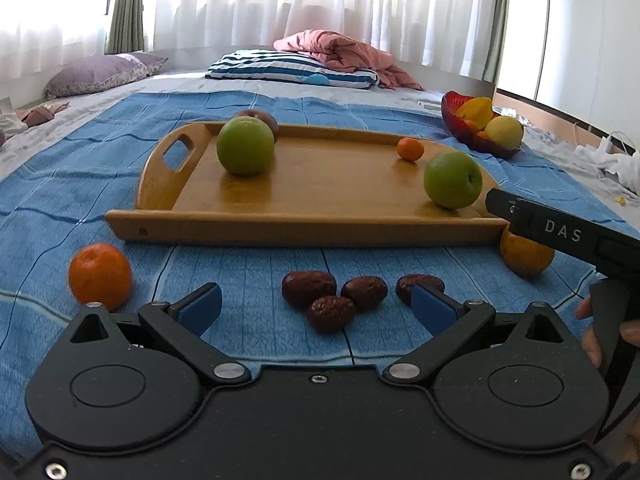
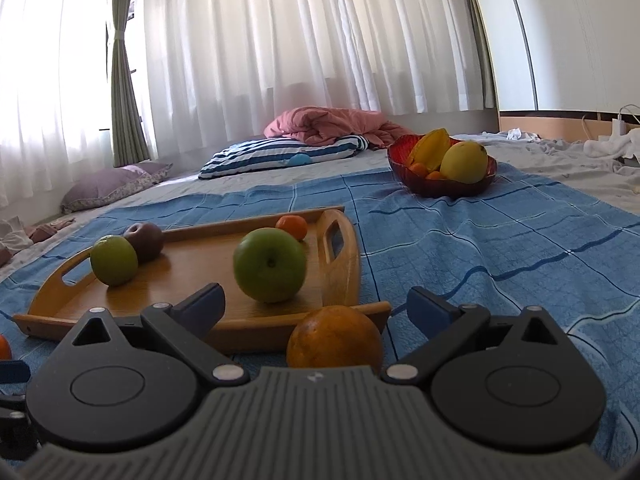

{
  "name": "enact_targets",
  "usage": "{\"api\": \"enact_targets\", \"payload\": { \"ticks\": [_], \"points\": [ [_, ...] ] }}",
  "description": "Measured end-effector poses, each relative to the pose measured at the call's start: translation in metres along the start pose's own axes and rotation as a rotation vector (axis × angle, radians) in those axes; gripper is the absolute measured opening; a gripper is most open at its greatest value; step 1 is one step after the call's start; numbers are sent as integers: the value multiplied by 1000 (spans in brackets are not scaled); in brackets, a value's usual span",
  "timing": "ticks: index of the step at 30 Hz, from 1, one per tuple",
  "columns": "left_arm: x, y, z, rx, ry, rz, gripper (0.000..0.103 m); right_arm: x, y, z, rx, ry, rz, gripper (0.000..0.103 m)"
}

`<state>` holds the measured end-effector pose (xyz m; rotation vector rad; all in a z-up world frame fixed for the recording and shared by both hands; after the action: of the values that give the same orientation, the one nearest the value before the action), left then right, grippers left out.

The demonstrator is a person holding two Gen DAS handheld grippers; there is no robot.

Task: Organize fruits
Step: 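Grasp a brown date with the left gripper while the right grasps the orange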

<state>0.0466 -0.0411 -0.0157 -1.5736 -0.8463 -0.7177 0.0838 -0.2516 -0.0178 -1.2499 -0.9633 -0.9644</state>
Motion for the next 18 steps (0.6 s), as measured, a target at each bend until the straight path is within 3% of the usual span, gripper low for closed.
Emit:
{"api": "enact_targets", "payload": {
  "ticks": [3,8,10,12,18],
  "points": [
    [-2,-4,1,2,-5,3,96,-2,-1,-1,-2,7,9,96],
    [1,-7,3,7,-15,-6,79,-6,-1,1,-6,0,30,90],
    [2,-8,2,10,-16,-10,65,-7,-3,4,-6,-10,29,88],
    [3,-8,1,12,-16,-9,59,-8,-3,6,-8,-22,31,85],
    [3,-11,-1,4,-12,1,49,-9,-1,7,-22,-37,40,76]
  ]
}}
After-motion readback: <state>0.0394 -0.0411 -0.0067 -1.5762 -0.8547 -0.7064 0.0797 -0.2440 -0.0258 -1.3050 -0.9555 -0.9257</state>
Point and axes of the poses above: each gripper's, at about its wrist camera, not at the fingertips, and y roughly the way its jaws point, z to its left, x to its top, the point moved 2 cm from there along y, roughly the way its jaws point, and after that the axes turned 5 degrees about -y, right-handed, at the moved point
